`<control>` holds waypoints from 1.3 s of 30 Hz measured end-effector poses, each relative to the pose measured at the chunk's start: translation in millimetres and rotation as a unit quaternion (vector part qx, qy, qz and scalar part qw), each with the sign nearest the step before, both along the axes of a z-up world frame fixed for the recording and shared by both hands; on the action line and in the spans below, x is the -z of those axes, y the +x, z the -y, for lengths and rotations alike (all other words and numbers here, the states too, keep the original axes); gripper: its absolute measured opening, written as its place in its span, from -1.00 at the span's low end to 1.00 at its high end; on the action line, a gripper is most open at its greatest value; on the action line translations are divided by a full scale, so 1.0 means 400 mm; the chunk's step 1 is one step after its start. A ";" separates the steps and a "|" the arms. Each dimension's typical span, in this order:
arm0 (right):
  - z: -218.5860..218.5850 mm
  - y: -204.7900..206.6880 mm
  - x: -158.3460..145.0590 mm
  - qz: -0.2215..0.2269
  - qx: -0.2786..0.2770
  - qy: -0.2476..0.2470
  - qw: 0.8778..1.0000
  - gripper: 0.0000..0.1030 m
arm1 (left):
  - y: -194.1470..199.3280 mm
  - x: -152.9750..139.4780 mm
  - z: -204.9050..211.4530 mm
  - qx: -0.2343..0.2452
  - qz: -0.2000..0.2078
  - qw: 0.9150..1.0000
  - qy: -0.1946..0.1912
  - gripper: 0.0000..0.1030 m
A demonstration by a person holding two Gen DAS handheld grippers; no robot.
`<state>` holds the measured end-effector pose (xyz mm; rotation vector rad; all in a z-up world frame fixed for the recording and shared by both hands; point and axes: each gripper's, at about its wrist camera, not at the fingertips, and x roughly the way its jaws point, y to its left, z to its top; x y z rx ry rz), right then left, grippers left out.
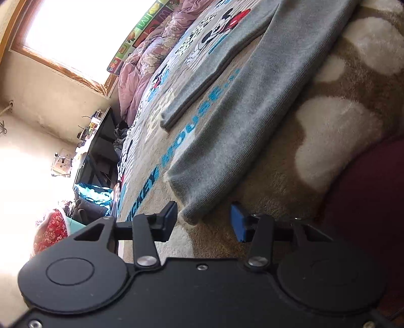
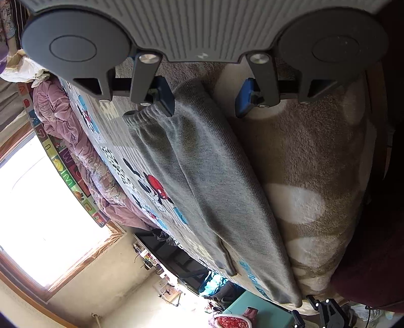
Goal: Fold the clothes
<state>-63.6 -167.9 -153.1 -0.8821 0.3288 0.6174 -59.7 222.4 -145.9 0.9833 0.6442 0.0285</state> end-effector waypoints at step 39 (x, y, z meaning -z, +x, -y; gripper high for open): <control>0.107 0.400 -0.149 -0.133 0.127 0.253 0.950 -0.69 | 0.471 -0.207 0.011 -0.054 0.056 0.987 -0.141 -0.93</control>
